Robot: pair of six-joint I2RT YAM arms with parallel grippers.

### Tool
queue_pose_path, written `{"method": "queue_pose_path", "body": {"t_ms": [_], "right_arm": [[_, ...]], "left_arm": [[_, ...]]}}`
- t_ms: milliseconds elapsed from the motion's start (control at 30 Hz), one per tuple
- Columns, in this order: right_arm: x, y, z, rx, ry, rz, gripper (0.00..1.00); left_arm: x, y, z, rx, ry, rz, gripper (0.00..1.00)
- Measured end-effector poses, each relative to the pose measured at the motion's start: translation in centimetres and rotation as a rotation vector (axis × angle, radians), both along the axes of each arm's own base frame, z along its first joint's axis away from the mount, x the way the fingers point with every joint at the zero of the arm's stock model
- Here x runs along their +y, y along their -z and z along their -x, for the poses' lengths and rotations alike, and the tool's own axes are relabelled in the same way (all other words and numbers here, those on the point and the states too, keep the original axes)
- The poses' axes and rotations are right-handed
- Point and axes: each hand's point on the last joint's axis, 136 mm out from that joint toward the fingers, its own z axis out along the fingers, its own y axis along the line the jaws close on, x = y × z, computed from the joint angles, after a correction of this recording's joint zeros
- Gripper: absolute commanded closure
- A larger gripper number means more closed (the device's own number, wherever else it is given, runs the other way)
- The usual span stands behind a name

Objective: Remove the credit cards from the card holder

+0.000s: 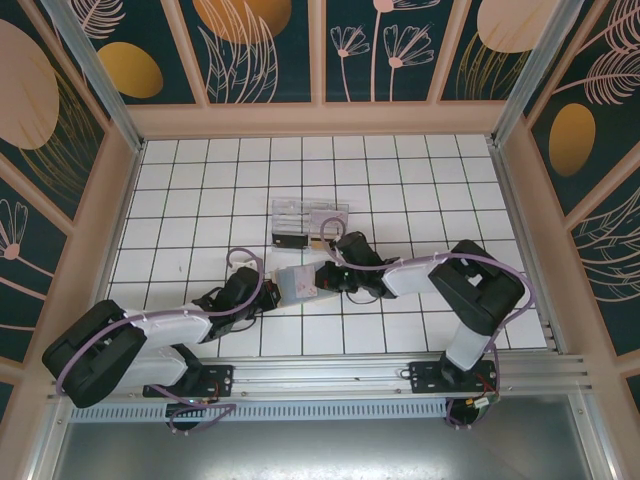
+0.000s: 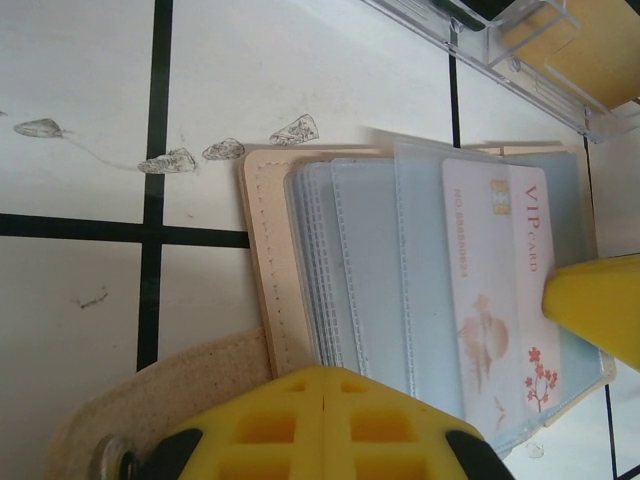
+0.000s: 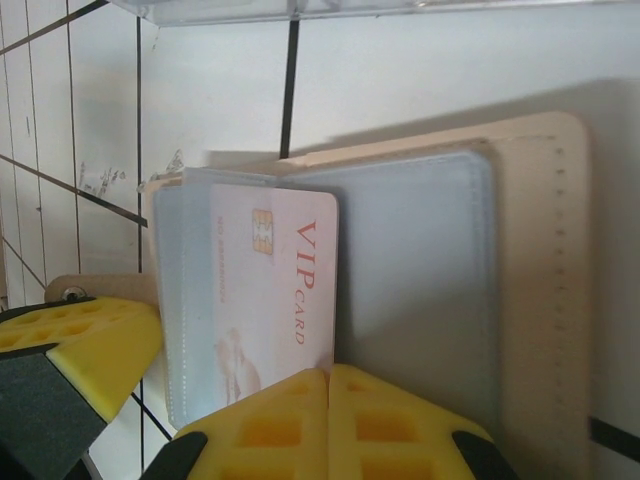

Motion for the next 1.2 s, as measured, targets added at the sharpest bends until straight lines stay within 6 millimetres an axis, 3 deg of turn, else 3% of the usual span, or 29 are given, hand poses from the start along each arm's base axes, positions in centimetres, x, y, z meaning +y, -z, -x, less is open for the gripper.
{"method": "queue_pose_path", "body": {"t_ms": [633,900,1000,1067,1200], "right_arm": [[-4.6,-0.5,-0.8,-0.016,0.057,0.036,1.00],[-5.5,-3.3,-0.8,-0.087,0.046,0.024,1.00],[-5.8,-4.8,-1.0,-0.139,0.034,0.042,1.00],[-6.1,-6.2,-1.4,-0.186,0.029,0.057,1.00],[-6.4,-9.6,-2.7,-0.306,0.020,0.107,1.00]], "left_arm": [[-0.4,0.0,-0.2,0.001,0.012,0.001,1.00],[-0.4,-0.1,-0.3,0.003,0.024,-0.018,0.99],[-0.4,-0.6,-0.2,-0.003,0.027,-0.018,0.88],[-0.4,-1.4,-0.4,-0.026,0.028,-0.006,0.75],[-0.5,-3.8,-1.1,-0.106,0.019,0.029,0.28]]}}
